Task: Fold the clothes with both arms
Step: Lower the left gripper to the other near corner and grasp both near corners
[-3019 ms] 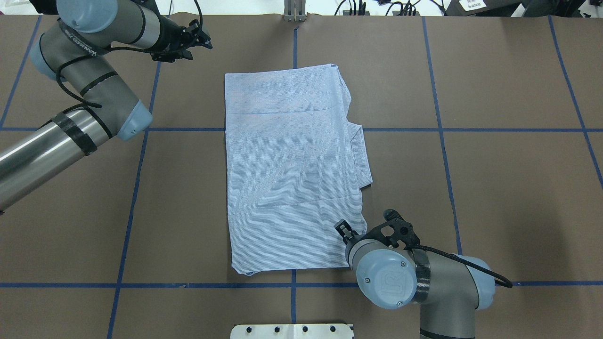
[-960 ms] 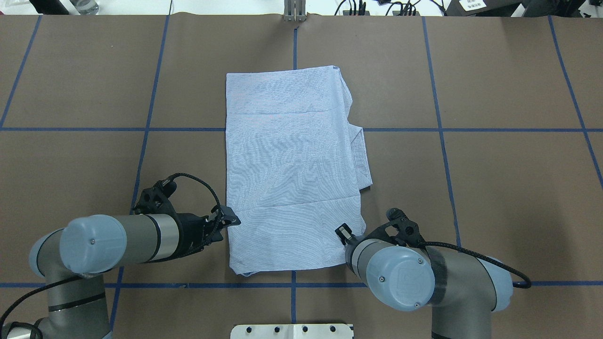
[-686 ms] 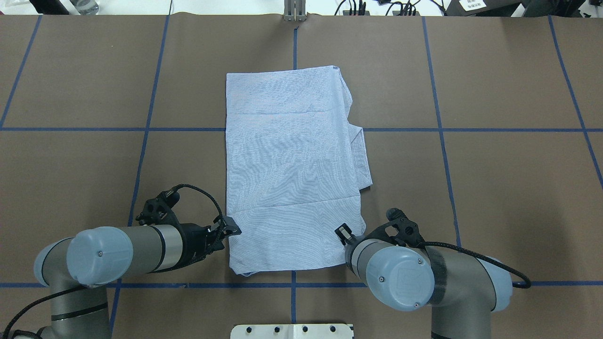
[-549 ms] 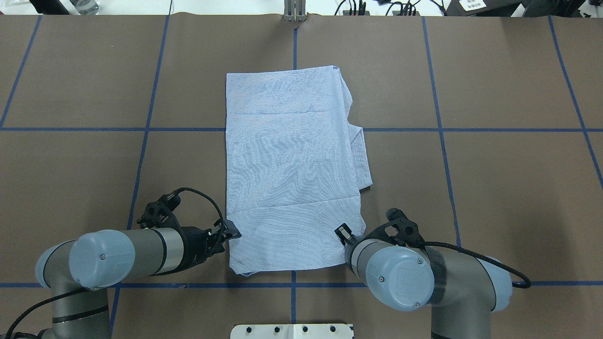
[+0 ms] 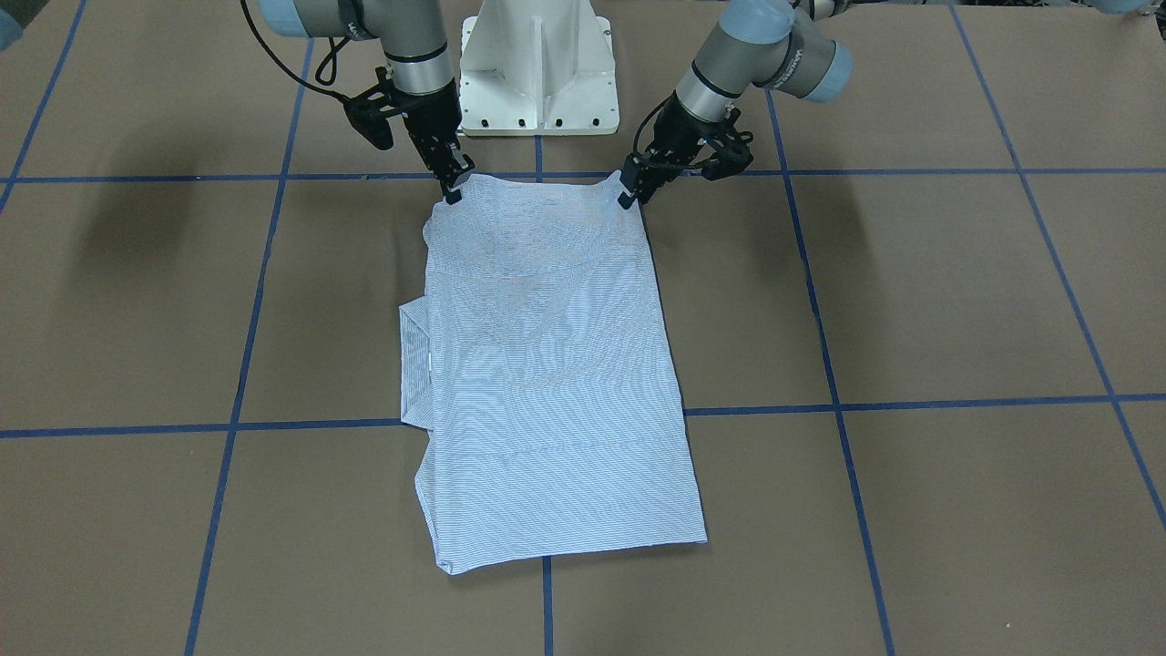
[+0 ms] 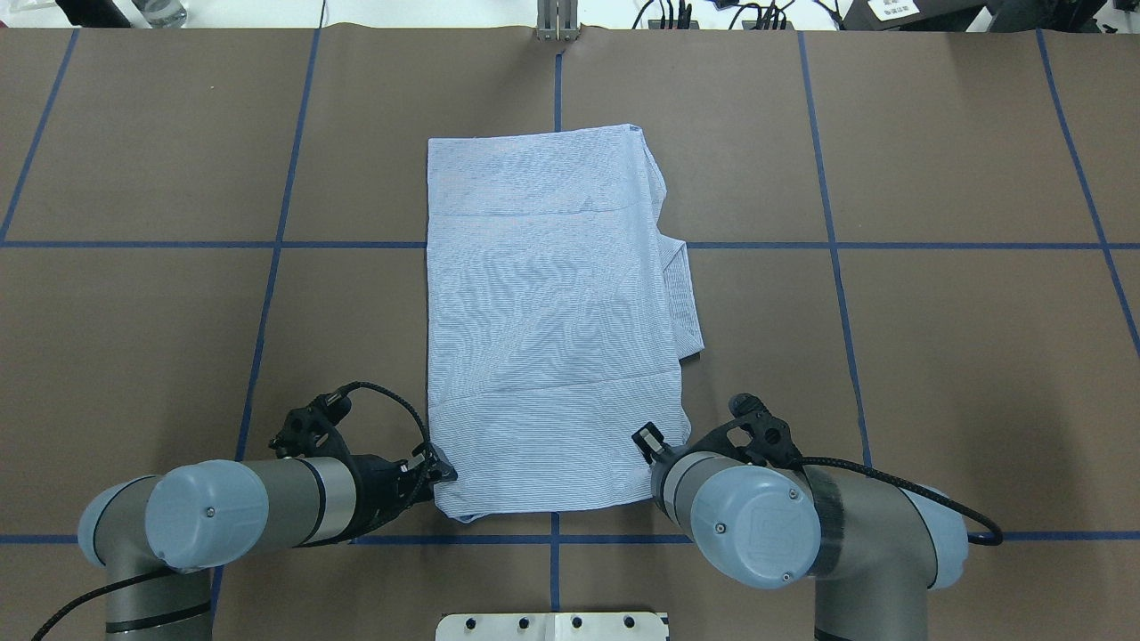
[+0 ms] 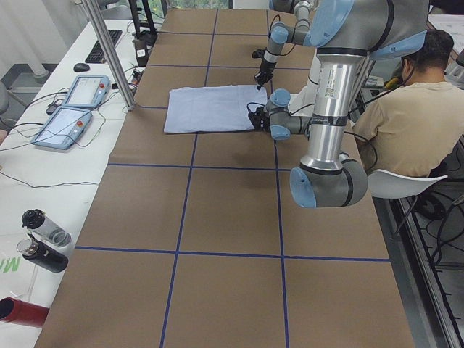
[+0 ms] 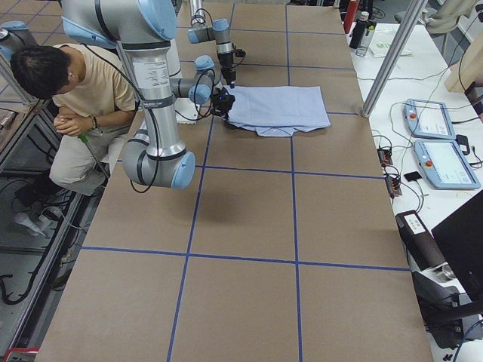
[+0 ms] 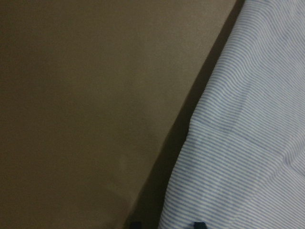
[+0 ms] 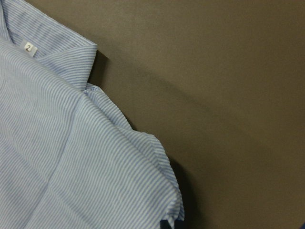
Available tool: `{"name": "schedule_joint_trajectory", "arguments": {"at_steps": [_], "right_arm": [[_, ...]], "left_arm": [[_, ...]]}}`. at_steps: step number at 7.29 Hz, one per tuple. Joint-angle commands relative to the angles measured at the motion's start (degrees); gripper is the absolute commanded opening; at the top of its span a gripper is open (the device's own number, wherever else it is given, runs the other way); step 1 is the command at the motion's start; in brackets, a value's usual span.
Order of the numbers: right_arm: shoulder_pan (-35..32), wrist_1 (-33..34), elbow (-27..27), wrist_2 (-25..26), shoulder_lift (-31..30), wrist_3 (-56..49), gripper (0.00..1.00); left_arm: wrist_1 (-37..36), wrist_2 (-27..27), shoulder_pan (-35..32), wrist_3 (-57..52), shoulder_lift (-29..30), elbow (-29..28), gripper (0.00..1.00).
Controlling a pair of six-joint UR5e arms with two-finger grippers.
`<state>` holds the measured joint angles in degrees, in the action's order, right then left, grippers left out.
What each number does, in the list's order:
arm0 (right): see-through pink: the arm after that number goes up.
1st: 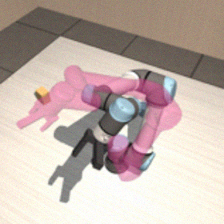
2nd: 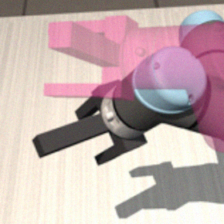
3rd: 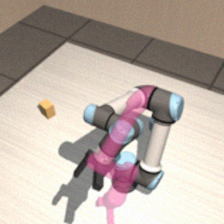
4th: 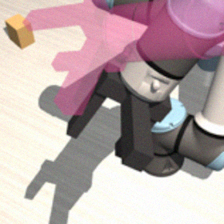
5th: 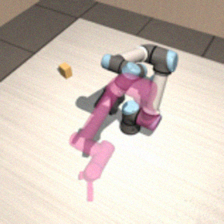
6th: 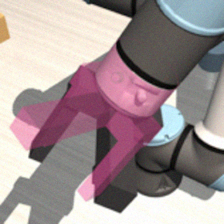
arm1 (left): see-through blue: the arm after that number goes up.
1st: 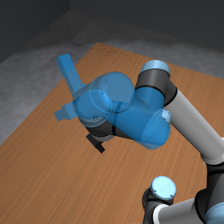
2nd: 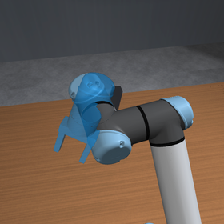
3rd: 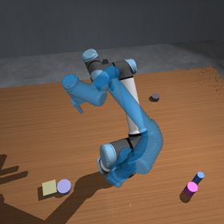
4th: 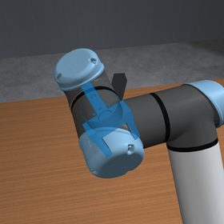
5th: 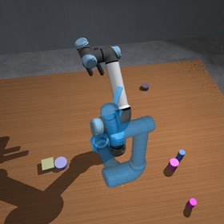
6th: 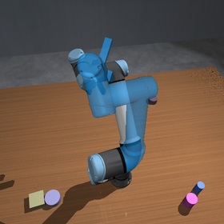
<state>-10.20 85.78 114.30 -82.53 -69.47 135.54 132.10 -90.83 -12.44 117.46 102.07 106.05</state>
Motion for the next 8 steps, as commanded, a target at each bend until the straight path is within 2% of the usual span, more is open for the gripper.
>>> {"name": "schedule_joint_trajectory", "arguments": {"at_steps": [1, 2, 3, 5, 6, 7, 8], "right_arm": [[0.0, -0.1, 0.0, 0.0, 0.0, 0.1, 0.00], [0.0, 0.0, 0.0, 0.0, 0.1, 0.1, 0.00], [0.0, -0.1, 0.0, 0.0, 0.1, 0.2, 0.00], [-0.1, -0.1, 0.1, 0.0, 0.0, 0.2, 0.00], [-0.3, -0.1, 1.0, 0.0, -0.1, 0.2, 0.00], [-1.9, 0.0, 3.3, -1.4, -0.3, 0.1, 0.00], [-5.9, 0.1, 5.4, -6.7, -0.2, 0.2, 0.00]], "left_arm": [[0.0, -0.1, 0.7, 0.6, 0.0, 0.0, 0.23], [0.0, 0.0, 0.7, 0.6, 0.0, 0.0, 0.06], [0.0, 0.0, 0.8, 0.6, -0.2, 0.1, 0.00], [-0.1, -0.3, 0.4, 0.6, -0.6, 2.2, 0.00], [0.0, -0.8, 0.2, 0.5, -4.8, 7.4, 0.00], [-0.1, -0.8, 0.0, 0.7, -6.3, 13.2, 0.00], [-0.1, -0.8, -1.2, 1.4, -5.6, 14.3, 0.00]]}}
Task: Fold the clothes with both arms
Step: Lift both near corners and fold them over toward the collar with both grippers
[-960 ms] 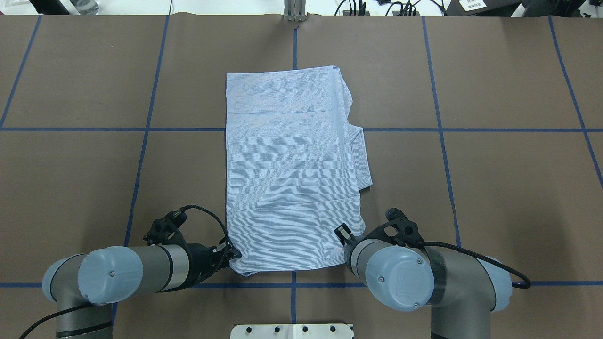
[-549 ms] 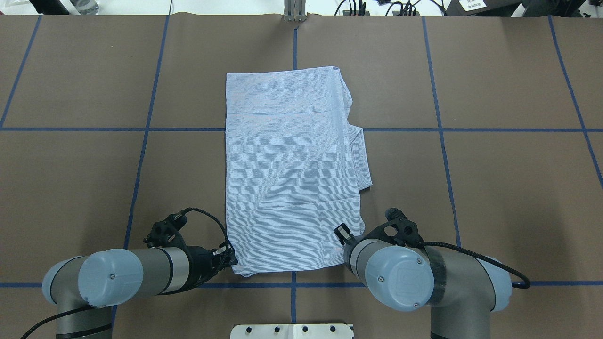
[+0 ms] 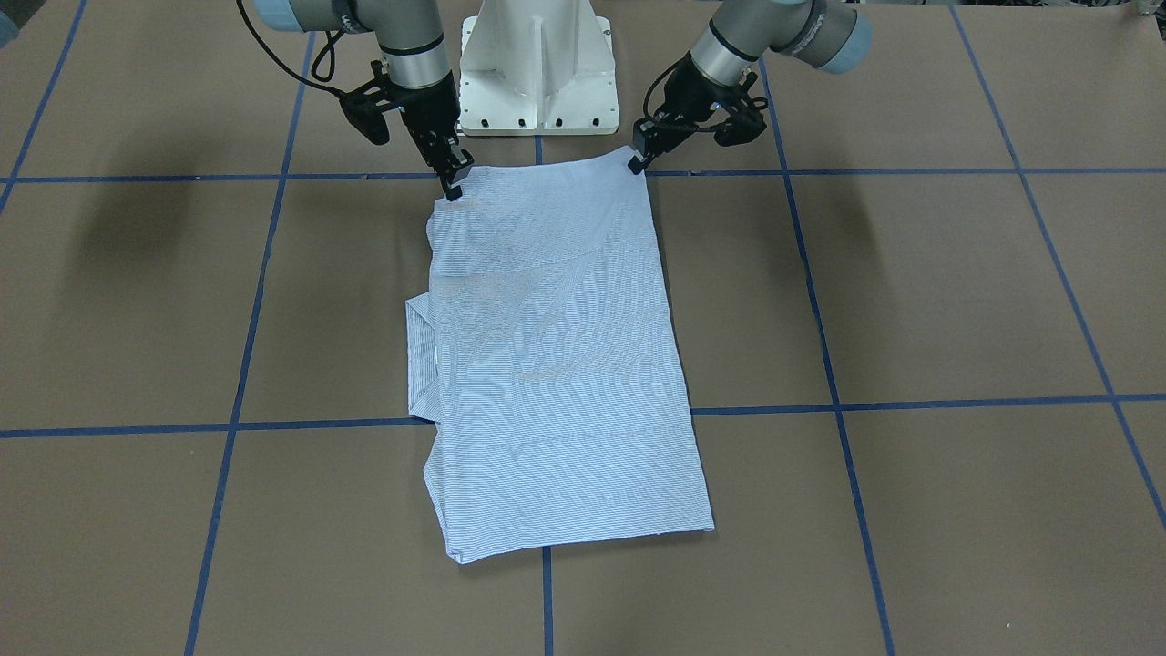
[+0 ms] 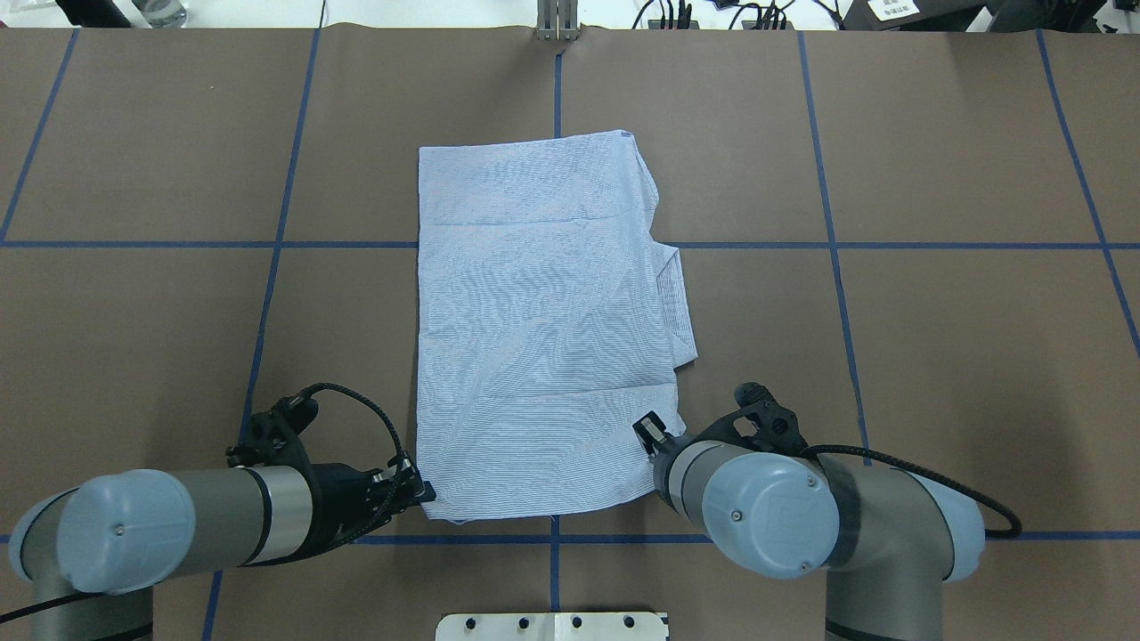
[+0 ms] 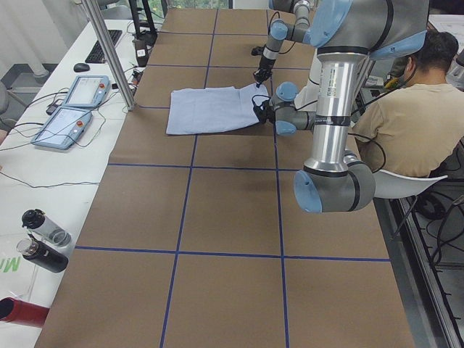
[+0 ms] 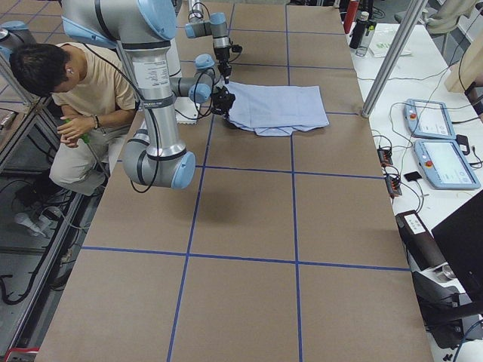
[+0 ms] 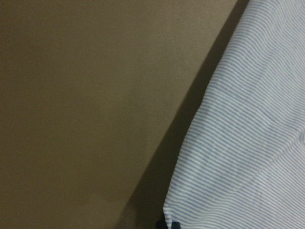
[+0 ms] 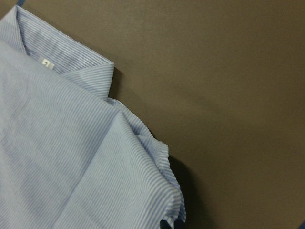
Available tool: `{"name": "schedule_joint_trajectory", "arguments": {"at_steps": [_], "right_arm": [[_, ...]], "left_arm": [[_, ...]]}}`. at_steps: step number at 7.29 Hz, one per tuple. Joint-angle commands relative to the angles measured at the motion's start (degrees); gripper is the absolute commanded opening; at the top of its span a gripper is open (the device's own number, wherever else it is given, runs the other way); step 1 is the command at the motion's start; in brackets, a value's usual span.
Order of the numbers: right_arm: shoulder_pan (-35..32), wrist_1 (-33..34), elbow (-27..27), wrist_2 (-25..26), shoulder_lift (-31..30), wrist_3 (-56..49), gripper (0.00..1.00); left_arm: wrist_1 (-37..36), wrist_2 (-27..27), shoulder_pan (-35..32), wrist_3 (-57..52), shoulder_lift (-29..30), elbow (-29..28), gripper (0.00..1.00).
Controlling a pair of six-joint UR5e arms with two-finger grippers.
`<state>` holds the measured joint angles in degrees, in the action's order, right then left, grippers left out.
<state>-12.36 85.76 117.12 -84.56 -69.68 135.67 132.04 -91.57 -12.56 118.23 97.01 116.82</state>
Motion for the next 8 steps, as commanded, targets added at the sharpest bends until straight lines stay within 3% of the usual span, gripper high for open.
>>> {"name": "schedule_joint_trajectory", "arguments": {"at_steps": [1, 2, 4, 6, 8], "right_arm": [[-7.5, 0.1, 2.8, -8.9, 0.3, -0.5, 0.00], [-11.2, 0.0, 2.6, -12.4, 0.7, -1.3, 0.00], [-17.8, 0.1, -0.5, -16.2, 4.5, -4.9, 0.00], [-26.1, -0.2, -9.0, -22.5, 10.7, -10.5, 0.00], [-30.8, -0.3, -21.7, -25.8, 20.1, -13.3, 0.00]], "left_arm": [[-0.1, -1.8, -4.5, 0.6, 0.8, 3.7, 0.00], [-2.1, -5.8, -9.5, 0.6, 3.0, 3.6, 0.00], [-12.6, -12.8, -19.2, -0.4, 12.9, 0.8, 0.00], [-13.0, -13.1, -25.5, -6.0, 17.1, -6.9, 0.00], [-12.6, -13.1, -29.7, -9.3, 23.2, -16.8, 0.00]]}}
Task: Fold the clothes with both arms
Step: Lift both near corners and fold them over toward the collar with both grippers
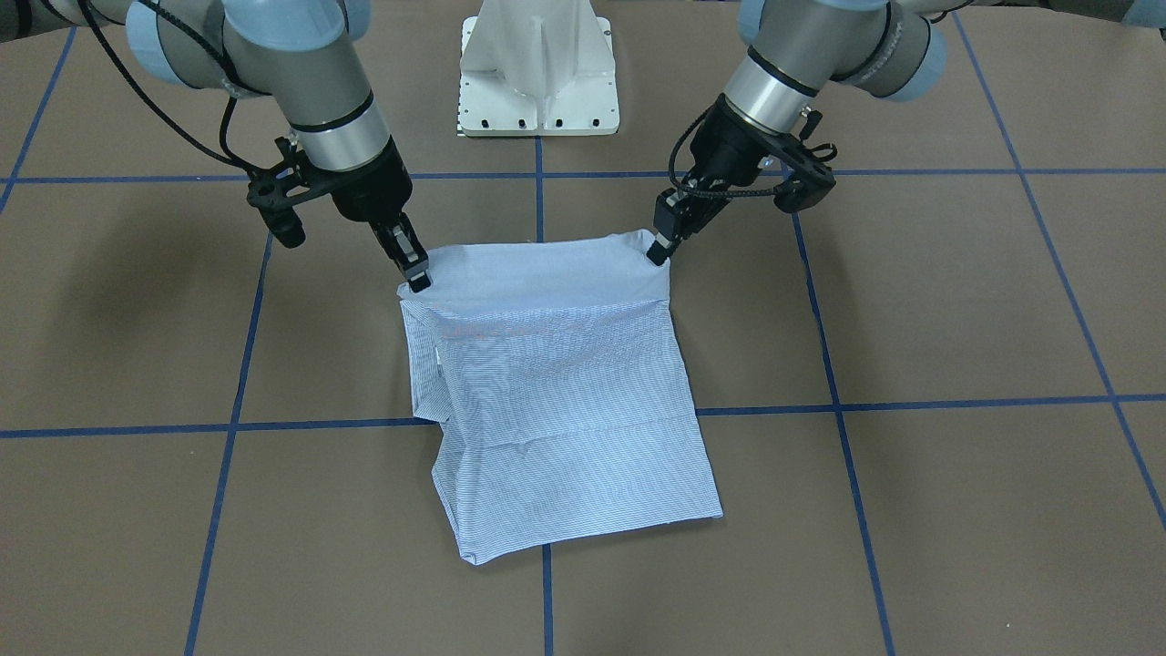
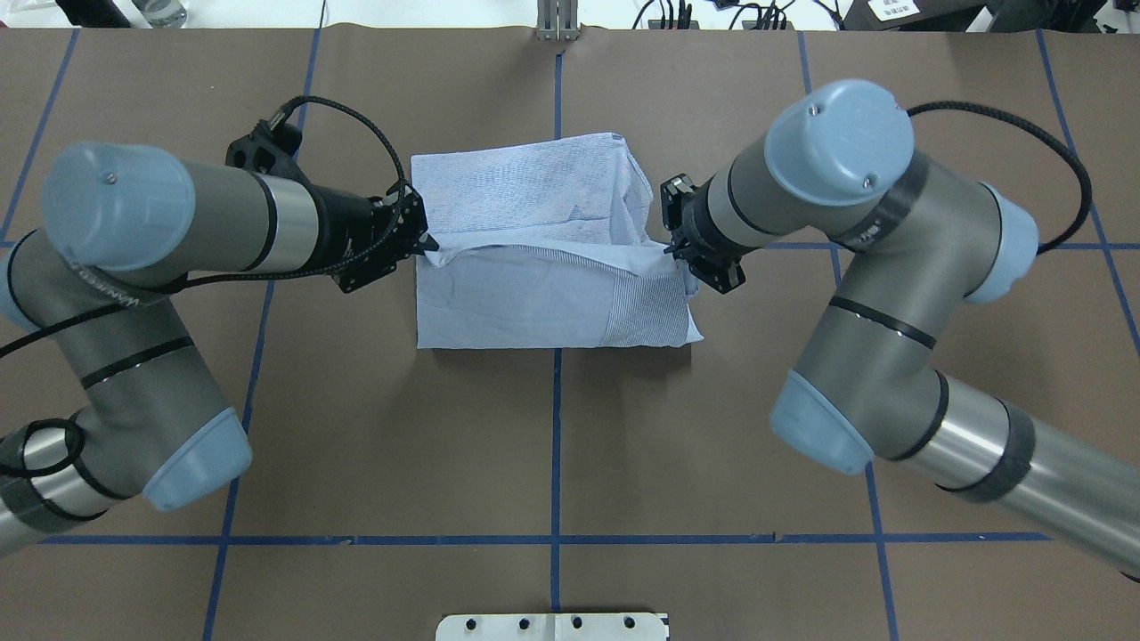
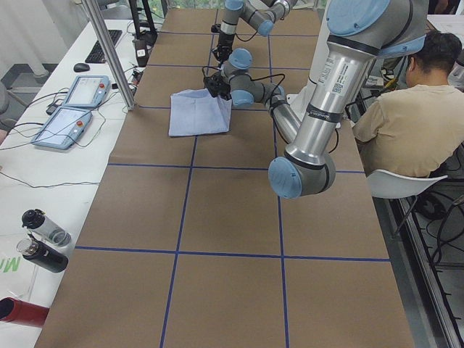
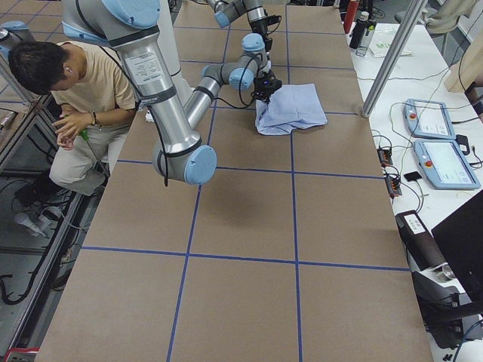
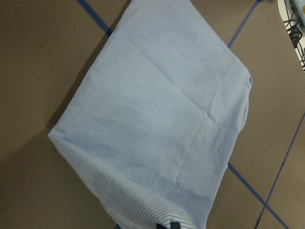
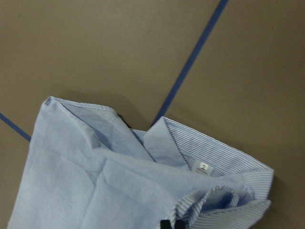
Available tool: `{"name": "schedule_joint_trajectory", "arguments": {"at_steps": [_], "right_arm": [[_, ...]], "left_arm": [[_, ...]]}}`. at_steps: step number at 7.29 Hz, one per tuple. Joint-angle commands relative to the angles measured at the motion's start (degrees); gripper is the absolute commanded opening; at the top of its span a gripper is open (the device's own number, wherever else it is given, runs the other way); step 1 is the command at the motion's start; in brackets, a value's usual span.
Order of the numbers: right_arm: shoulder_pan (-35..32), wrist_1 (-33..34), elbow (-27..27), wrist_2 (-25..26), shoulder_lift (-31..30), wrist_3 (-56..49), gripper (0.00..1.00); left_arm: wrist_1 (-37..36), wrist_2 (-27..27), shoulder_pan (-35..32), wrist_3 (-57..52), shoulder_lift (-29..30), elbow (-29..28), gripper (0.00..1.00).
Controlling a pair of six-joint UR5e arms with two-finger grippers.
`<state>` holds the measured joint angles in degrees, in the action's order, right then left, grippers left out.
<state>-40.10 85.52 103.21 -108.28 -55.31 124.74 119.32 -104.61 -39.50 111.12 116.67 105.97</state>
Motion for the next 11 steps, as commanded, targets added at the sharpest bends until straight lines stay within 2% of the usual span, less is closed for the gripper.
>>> {"name": "schedule_joint_trajectory", "arguments": {"at_steps": [1, 4, 6, 8, 11], "right_arm": [[-4.4, -0.2, -13.6, -3.1, 9.2, -4.6, 0.00], [-6.8, -2.1, -29.0, -3.3, 17.4, -10.8, 0.00], [-8.0, -9.3, -37.3, -3.3, 19.6, -11.0, 0.00], [-8.1, -9.7, -42.7, -3.3, 23.3, -11.4, 0.00], [-8.3, -10.0, -47.8, -3.2, 26.3, -12.3, 0.00]], "left_arm": [[1.2, -0.1, -4.6, -4.2, 5.6, -10.3, 0.00], [12.5, 0.0, -6.8, -5.2, 9.2, -24.4, 0.00], [15.9, 0.0, -7.3, -6.4, 11.4, -30.4, 0.00], [18.7, 0.1, -7.4, -7.7, 12.1, -34.1, 0.00], [23.2, 0.4, -7.5, -8.2, 13.4, -39.1, 0.00]]}}
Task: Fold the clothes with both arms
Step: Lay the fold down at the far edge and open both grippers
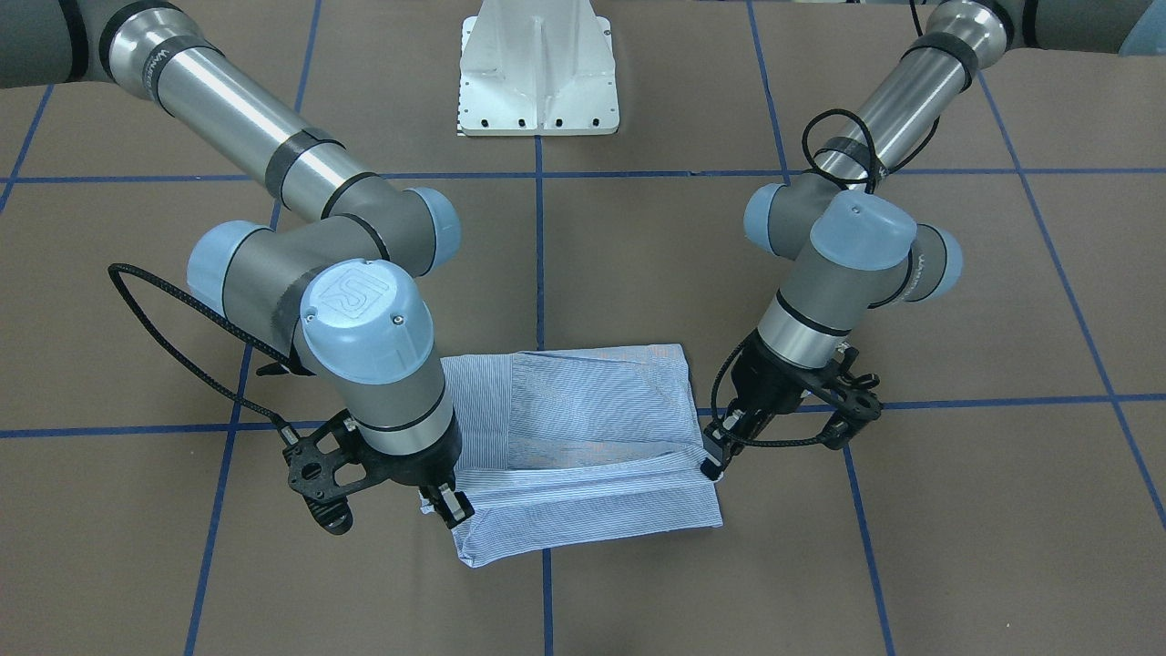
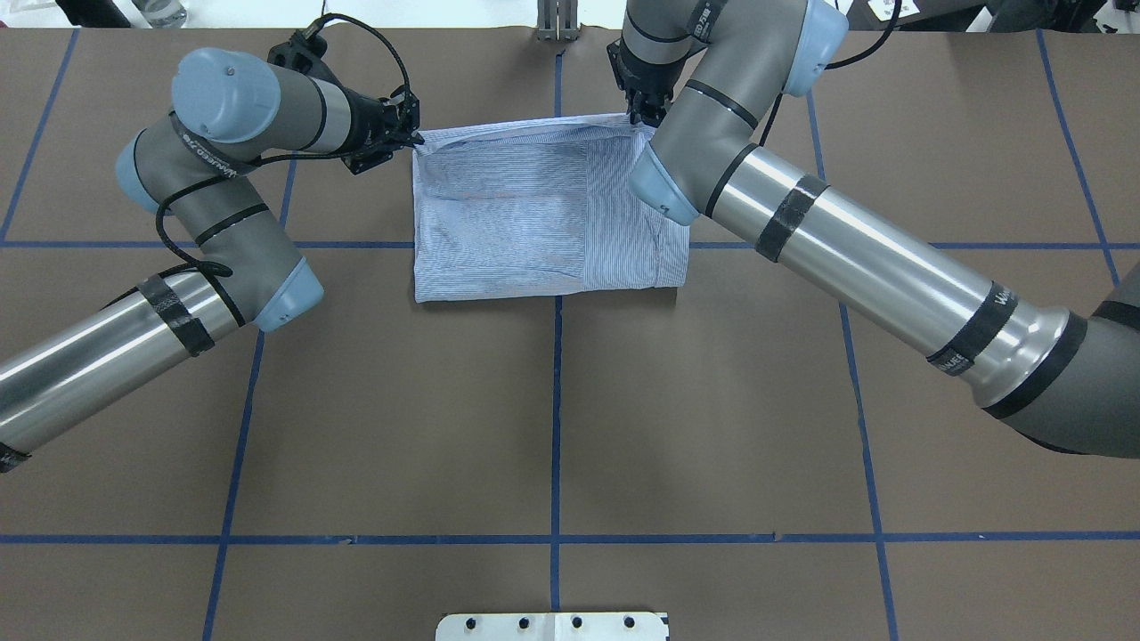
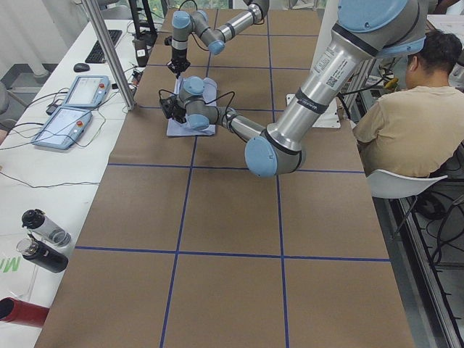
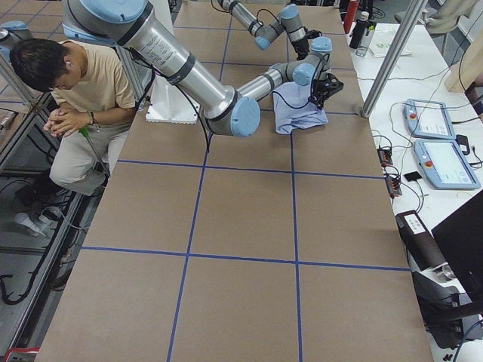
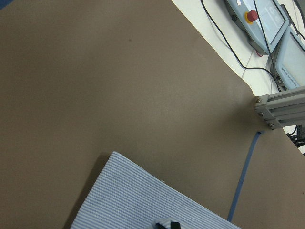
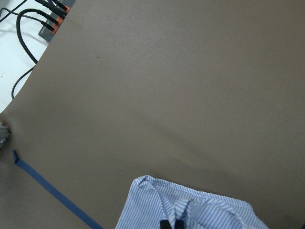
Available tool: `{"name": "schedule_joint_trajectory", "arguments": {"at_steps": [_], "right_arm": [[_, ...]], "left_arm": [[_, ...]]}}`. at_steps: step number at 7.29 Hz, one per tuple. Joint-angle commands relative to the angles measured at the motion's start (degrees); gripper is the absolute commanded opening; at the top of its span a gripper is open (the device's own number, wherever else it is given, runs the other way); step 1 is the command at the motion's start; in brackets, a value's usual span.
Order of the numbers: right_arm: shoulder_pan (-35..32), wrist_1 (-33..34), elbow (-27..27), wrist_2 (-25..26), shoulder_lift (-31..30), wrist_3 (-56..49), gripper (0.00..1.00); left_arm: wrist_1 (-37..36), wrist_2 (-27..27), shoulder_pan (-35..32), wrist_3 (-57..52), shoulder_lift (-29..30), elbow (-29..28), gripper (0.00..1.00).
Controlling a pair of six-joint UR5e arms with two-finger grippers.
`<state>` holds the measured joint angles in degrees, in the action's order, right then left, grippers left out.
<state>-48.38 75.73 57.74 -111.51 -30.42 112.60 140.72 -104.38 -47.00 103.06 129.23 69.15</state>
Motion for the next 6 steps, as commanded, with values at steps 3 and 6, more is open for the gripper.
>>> {"name": "schedule_joint_trajectory", "arguments": {"at_steps": [3, 6], "right_arm": [[0.2, -4.0, -6.3, 0.6, 1.8, 0.0, 0.00], [0.6, -5.4, -7.9, 0.9, 1.9, -0.1, 0.44]], "left_arm": [[3.9, 0.4, 0.0, -2.1, 1.9, -5.1, 0.18], [3.9, 1.6, -0.3, -3.3, 3.2, -6.8, 0.55]]}}
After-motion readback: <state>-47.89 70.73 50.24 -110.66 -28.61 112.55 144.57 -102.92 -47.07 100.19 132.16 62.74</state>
